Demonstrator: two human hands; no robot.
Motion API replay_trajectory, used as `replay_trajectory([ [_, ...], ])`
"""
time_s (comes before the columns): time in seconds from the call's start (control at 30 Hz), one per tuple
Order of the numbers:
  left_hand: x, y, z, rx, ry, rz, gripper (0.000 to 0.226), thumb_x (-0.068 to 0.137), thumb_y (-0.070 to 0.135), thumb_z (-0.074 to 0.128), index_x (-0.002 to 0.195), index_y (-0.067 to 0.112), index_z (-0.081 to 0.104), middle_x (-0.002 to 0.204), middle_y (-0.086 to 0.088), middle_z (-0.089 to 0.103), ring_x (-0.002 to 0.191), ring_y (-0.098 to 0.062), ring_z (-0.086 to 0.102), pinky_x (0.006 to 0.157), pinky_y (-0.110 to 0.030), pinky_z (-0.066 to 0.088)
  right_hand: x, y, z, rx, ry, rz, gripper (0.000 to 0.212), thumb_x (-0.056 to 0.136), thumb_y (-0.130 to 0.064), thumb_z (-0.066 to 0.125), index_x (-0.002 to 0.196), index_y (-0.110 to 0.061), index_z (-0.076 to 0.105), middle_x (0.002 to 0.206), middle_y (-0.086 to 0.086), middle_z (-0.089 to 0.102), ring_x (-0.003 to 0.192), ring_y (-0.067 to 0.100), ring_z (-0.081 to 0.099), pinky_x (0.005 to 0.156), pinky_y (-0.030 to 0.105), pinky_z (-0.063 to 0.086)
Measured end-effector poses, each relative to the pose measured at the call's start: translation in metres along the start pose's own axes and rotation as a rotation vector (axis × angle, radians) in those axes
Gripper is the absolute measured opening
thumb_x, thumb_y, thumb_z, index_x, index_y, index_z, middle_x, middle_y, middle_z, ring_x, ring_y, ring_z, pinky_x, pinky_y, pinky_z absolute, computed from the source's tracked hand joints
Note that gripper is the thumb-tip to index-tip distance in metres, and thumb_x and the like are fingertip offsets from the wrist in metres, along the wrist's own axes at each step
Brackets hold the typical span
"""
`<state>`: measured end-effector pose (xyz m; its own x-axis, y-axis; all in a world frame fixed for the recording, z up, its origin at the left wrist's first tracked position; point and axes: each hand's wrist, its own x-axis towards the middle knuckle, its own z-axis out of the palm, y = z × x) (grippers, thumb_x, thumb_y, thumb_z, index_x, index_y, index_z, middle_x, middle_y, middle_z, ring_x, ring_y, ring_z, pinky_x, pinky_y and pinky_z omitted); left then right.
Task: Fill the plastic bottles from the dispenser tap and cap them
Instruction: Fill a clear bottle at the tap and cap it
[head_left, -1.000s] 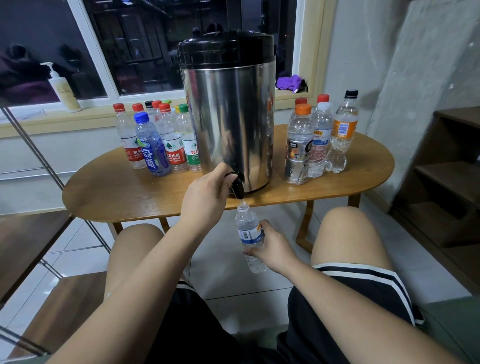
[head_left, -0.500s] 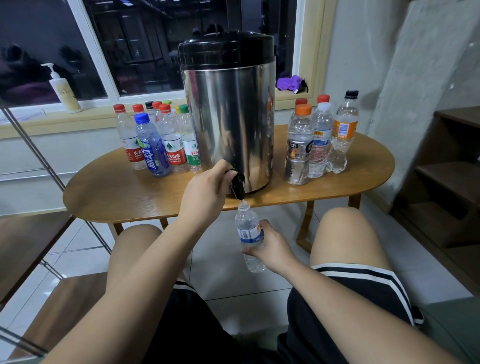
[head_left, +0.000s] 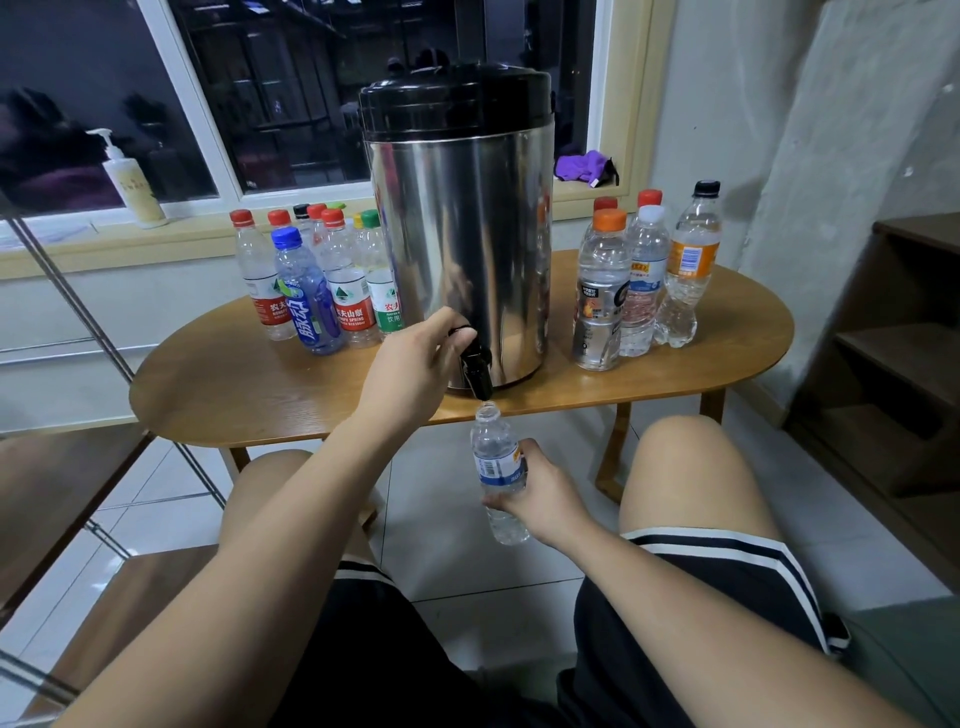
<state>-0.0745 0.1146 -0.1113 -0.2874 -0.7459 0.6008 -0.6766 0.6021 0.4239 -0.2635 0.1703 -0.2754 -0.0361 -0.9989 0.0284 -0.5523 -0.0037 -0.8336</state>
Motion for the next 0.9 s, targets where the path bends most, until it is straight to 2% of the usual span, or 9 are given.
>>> replay_trajectory([
  [0.07, -0.01, -0.006, 0.003, -0.113, 0.068, -0.07, 0.019, 0.111, 0.046, 0.058, 0.115, 0.028, 0.061, 0.087, 0.008, 0.073, 0.082, -0.012, 0.071, 0.075, -0.035, 0.059, 0.0, -0.001, 0.0, -0.005, -0.004, 0.0, 0.066, 0.078, -0.037, 0.097, 0.127, -0.031, 0.053, 0.121, -0.01, 0.071, 0.108, 0.013, 0.068, 0.091, 0.03, 0.053],
  [0.13, -0.025, -0.014, 0.01, -0.225, 0.146, -0.21, 0.027, 0.107, 0.052, 0.062, 0.112, 0.026, 0.054, 0.088, 0.007, 0.073, 0.08, -0.007, 0.071, 0.072, -0.026, 0.054, -0.001, -0.001, -0.001, -0.011, -0.017, 0.007, 0.066, 0.078, -0.038, 0.097, 0.127, -0.03, 0.053, 0.119, -0.012, 0.071, 0.105, 0.01, 0.067, 0.086, 0.026, 0.052],
  [0.27, -0.071, -0.04, 0.035, -0.274, 0.202, -0.449, 0.047, 0.102, 0.058, 0.066, 0.087, 0.014, 0.056, 0.075, -0.004, 0.067, 0.067, -0.017, 0.057, 0.063, -0.031, 0.044, -0.006, -0.002, -0.002, -0.039, -0.032, 0.009, 0.064, 0.077, -0.041, 0.096, 0.123, -0.031, 0.054, 0.116, -0.014, 0.07, 0.1, 0.004, 0.066, 0.075, 0.016, 0.047],
  [0.4, -0.097, -0.056, 0.05, -0.365, 0.178, -0.674, 0.05, 0.105, 0.062, 0.058, 0.081, 0.023, 0.077, 0.063, 0.0, 0.065, 0.062, -0.014, 0.057, 0.065, -0.035, 0.046, -0.008, 0.001, -0.002, -0.057, -0.04, 0.005, 0.063, 0.077, -0.041, 0.096, 0.122, -0.032, 0.053, 0.121, -0.014, 0.07, 0.108, 0.008, 0.068, 0.086, 0.023, 0.052],
  [0.5, -0.098, -0.065, 0.052, -0.422, 0.144, -0.743, 0.047, 0.109, 0.06, 0.053, 0.091, 0.028, 0.082, 0.082, 0.01, 0.076, 0.075, -0.01, 0.061, 0.076, -0.035, 0.052, -0.011, 0.001, -0.001, -0.061, -0.058, 0.0, 0.062, 0.078, -0.041, 0.096, 0.122, -0.033, 0.053, 0.121, -0.014, 0.07, 0.109, 0.008, 0.068, 0.087, 0.024, 0.052],
  [0.6, -0.104, -0.071, 0.057, -0.354, 0.008, -0.727, 0.032, 0.111, 0.044, 0.054, 0.119, 0.029, 0.08, 0.109, 0.008, 0.078, 0.095, -0.012, 0.068, 0.085, -0.034, 0.051, -0.013, 0.0, 0.001, -0.06, -0.068, 0.007, 0.062, 0.078, -0.041, 0.096, 0.122, -0.032, 0.053, 0.122, -0.014, 0.069, 0.109, 0.007, 0.067, 0.085, 0.022, 0.051],
  [0.7, -0.106, -0.074, 0.061, -0.304, -0.103, -0.757, 0.045, 0.106, 0.022, 0.05, 0.148, 0.03, 0.065, 0.13, -0.005, 0.066, 0.1, -0.015, 0.066, 0.074, -0.026, 0.049, -0.012, 0.002, 0.0, -0.068, -0.061, 0.018, 0.062, 0.079, -0.041, 0.096, 0.122, -0.032, 0.052, 0.123, -0.013, 0.069, 0.11, 0.008, 0.067, 0.085, 0.021, 0.051],
  [0.8, -0.111, -0.073, 0.064, -0.307, -0.142, -0.718, 0.05, 0.109, 0.015, 0.049, 0.157, 0.029, 0.054, 0.135, 0.001, 0.063, 0.103, -0.007, 0.067, 0.079, -0.025, 0.054, -0.01, 0.003, -0.001, -0.082, -0.059, 0.028, 0.063, 0.08, -0.041, 0.095, 0.124, -0.032, 0.052, 0.125, -0.011, 0.068, 0.113, 0.01, 0.067, 0.09, 0.026, 0.055],
  [0.9, -0.114, -0.07, 0.066, -0.361, -0.112, -0.679, 0.038, 0.112, 0.022, 0.055, 0.149, 0.017, 0.051, 0.116, 0.004, 0.073, 0.091, -0.001, 0.074, 0.083, -0.032, 0.061, -0.009, 0.004, 0.001, -0.104, -0.068, 0.03, 0.063, 0.08, -0.041, 0.095, 0.124, -0.033, 0.051, 0.128, -0.011, 0.068, 0.115, 0.012, 0.067, 0.094, 0.031, 0.058],
])
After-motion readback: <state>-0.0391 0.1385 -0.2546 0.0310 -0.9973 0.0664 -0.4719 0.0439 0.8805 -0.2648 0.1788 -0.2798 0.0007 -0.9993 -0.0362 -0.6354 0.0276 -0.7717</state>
